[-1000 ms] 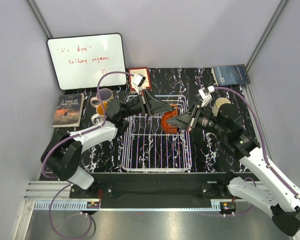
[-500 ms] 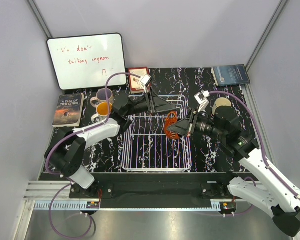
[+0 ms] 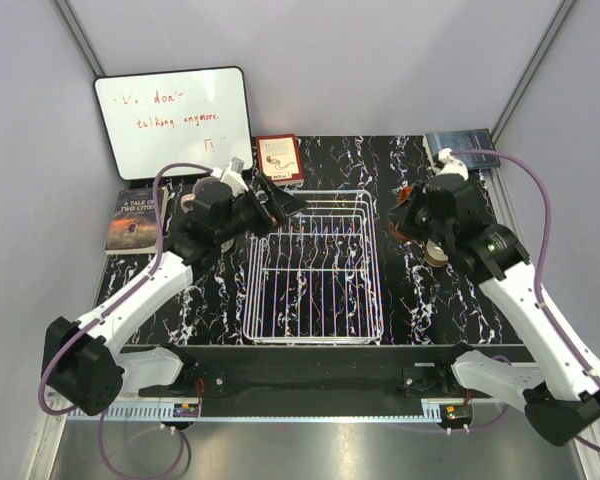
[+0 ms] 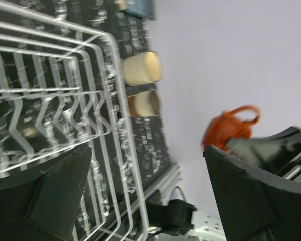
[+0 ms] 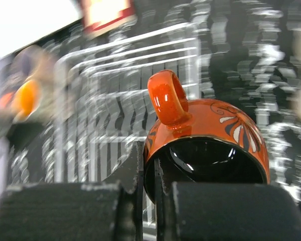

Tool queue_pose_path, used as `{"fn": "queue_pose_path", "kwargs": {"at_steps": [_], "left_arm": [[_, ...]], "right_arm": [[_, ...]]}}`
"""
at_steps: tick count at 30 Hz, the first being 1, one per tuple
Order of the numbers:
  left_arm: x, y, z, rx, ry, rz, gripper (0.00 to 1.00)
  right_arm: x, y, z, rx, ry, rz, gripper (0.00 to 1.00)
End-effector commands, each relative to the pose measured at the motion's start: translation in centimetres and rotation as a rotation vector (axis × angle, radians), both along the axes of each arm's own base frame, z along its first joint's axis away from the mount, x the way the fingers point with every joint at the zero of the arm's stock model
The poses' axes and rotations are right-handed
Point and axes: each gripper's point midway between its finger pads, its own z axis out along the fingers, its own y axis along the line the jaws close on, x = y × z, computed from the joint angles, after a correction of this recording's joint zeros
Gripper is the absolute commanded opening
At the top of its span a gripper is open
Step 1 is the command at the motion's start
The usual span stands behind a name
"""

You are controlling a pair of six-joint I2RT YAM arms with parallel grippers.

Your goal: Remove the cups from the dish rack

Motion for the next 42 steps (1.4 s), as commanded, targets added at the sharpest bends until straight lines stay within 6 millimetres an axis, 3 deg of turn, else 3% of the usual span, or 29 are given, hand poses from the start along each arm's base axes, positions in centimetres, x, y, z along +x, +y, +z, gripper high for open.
{"fn": "queue_pose_path", "kwargs": {"at_steps": [1,4,8,9,11,12,14,20,35,42], "left_arm": [[-0.6,2.5,-3.2,0.184,0.069,0.071,0.99],[-1.2,2.8,-3.4,0.201,0.076,0.063,0.99],[-1.9,3.1,-3.5,0.216,0.069,0.045,0.99],[-2.1,3.1,-3.5,0.216,0.069,0.037,0.99],[-2.4,3.2,-4.0,0.229,0.074,0.029,0.99],[-2.5,3.2,-4.2,0.231,0.08,0.026,0.99],[-2.8,3.2,-4.9,0.241,0.091,0.016,0.99],[-3.1,2.8,-6.7,0.261,0.131,-0.022,0.99],[-2.8,2.8,-7.1,0.311,0.132,-0.042,0.99],[-2.9,3.1,-7.2,0.326,0.138,-0.035,0.99]], "right_arm": [[3.5,-5.6,-1.3,-0.077,0.067,-0.209,0.0],[5.1,-6.9,-3.5,-0.088,0.141,-0.257,0.0],[5.1,-6.0,-5.6,-0.057,0.215,-0.246,0.0],[4.7,-6.0,-6.9,-0.047,0.246,-0.255,0.0],[3.8,-6.2,-7.5,-0.036,0.254,-0.265,0.0],[3.0,-6.4,-9.1,-0.043,0.287,-0.274,0.0],[1.6,-6.9,-9.8,-0.043,0.296,-0.283,0.0],[-2.3,-9.0,-15.5,-0.111,0.418,-0.345,0.0],[-3.7,-10.8,-21.5,-0.144,0.591,-0.472,0.0],[-4.3,-11.5,-23.0,-0.103,0.661,-0.51,0.0]]}}
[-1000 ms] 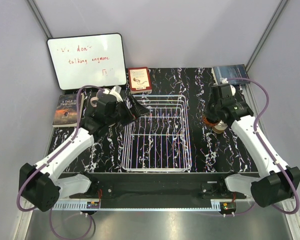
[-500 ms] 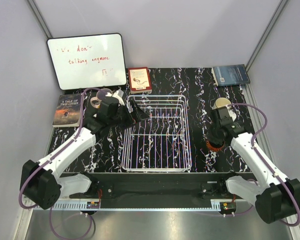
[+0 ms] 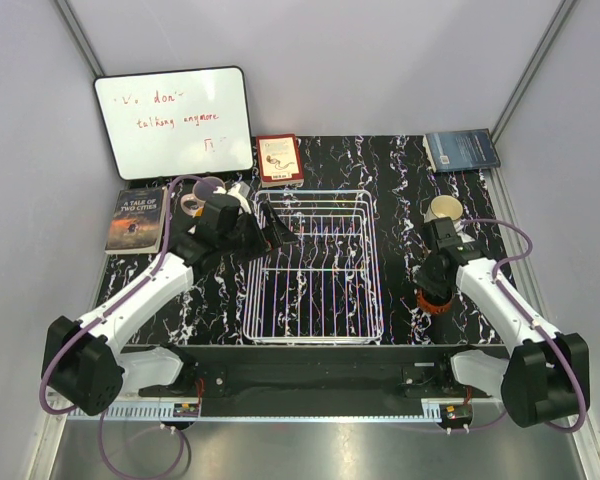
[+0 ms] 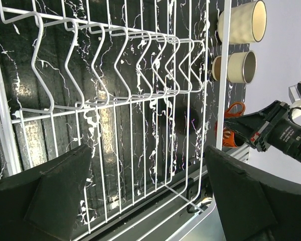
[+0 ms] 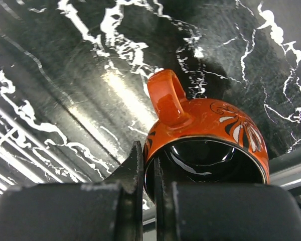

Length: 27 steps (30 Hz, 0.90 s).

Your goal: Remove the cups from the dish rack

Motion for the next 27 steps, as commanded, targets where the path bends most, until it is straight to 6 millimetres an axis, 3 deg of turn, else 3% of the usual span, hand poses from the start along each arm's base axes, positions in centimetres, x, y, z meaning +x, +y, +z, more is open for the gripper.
{"fn": "queue_pose_path", "kwargs": {"at_steps": [1,10,25,27], "left_arm": [[0.6,-0.4,2.1,-0.015,-0.06,-0.017,0.99],[0.5,-0.2,1.7,-0.006,-0.05,-0.006,0.99],[0.7,-0.2,1.2,0.002,-0.041,0.002,0.99],[0.8,-0.2,1.2,0.003,-0.044,0.0,0.99]], "right_arm": [[0.9,-0.4,-0.1,0.033,-0.028,-0.061,0.0],[0.9,-1.7,-2.0,0.044,0.011,-0.098,0.0],[1.8,-1.9,-3.4,0.036,0.038,-0.116,0.0],[1.8,-2.0,-3.6,0.034,0.047,-0.118,0.08]]}}
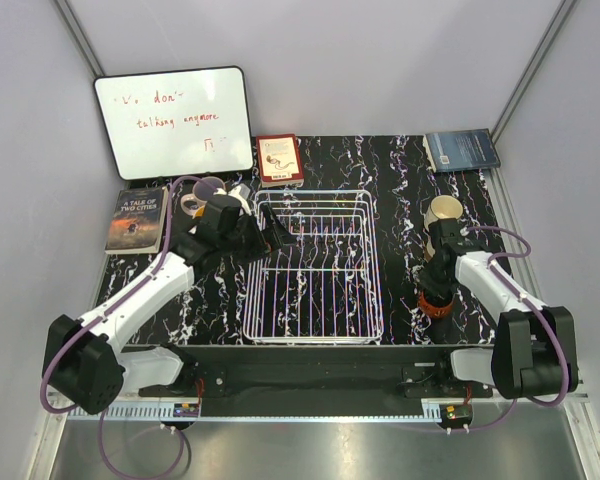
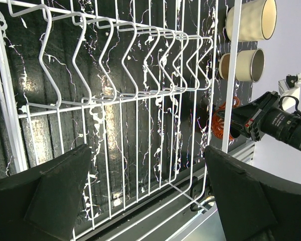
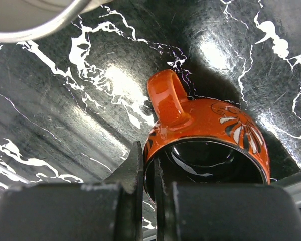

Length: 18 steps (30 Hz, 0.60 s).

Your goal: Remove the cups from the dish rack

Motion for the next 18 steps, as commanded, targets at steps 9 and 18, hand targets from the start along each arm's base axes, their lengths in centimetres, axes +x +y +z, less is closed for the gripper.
{"fn": "queue_pose_path", "kwargs": {"at_steps": [9,18], "left_arm": [[1.3,-0.6,2.0,-0.015,-0.073,-0.005,0.99],[1.3,-0.4,2.0,-0.003,-0.087,0.0,0.99]], "right_arm": [[0.9,-0.3,0.5,-0.008,-0.04,-0.016,0.29],[1.0,0.4,5.5,0.041,-0.163,-0.003,0.56]]}}
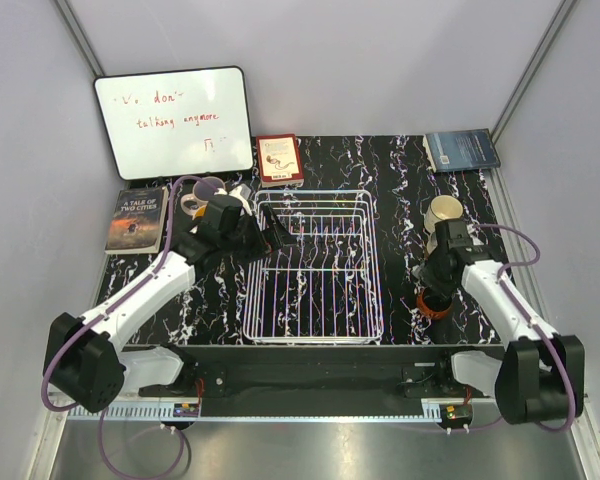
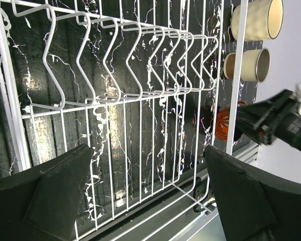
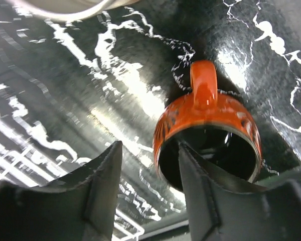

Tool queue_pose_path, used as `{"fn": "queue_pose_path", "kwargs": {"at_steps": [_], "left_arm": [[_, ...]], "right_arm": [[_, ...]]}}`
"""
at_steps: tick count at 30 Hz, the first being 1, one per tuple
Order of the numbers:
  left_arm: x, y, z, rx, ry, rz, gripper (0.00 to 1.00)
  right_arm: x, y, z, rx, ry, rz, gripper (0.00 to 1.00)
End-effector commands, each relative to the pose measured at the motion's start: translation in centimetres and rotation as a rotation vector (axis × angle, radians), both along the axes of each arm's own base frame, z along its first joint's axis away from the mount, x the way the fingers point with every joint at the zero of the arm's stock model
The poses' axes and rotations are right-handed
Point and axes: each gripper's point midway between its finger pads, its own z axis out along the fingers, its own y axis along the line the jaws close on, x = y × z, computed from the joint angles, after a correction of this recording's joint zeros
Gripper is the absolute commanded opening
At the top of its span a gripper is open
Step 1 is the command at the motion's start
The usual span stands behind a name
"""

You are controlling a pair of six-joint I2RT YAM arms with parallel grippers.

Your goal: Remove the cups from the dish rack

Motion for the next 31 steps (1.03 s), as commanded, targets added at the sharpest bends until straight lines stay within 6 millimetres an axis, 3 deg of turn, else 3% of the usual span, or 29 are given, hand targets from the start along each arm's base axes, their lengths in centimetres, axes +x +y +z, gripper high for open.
{"fn": "queue_pose_path", "kwargs": {"at_steps": [1,5,9,10,13,17,23,27,29,31], "left_arm": [[1.2,-0.4,2.5,-0.015,-0.095,0.001,0.99],[1.3,-0.2,2.7,-0.005,-0.108,0.006,0.99],[1.5,0.2,2.6,0.048,-0.119,-0.002,0.99],[1.5,0.4,2.4,0.084,-0.116,-0.017,0.99],[1.2,1.2,1.7,0.182,-0.113,-0.034,0.99],[0.4,1.8,1.4,0.327,-0.149,-0.059,0.99],[-1.2,1.2,2.3,0.496,-0.242,-0.106,0.99],[-1.8,0.9,3.5,0.469,-0.266,-0.093,0.99],[-1.8,1.1,4.0,0.468,-0.276,-0.08,0.99],[-2.0,1.5,4.7,0.466,-0.282,-0.064,0.99]], "right_arm": [[0.6,0.1,4.3,0.022,-0.103,-0.004,0.58],[0.3,0.9,7.5,0.067,-0.158,0.019,0.6],[1.3,3.4,13.0,0.186,-0.361,0.134,0.64],[1.4,4.8,15.0,0.245,-0.451,0.196,0.66],[1.4,6.1,18.0,0.286,-0.556,0.3,0.79],[1.6,6.5,21.6,0.244,-0.655,0.398,1.0],[2.6,8.6,26.9,0.109,-0.767,0.517,1.0],[4.3,11.0,27.3,0.008,-0.749,0.583,1.0],[4.0,12.9,28.3,-0.021,-0.767,0.648,1.0],[4.5,14.4,28.0,-0.074,-0.754,0.689,1.0]]}}
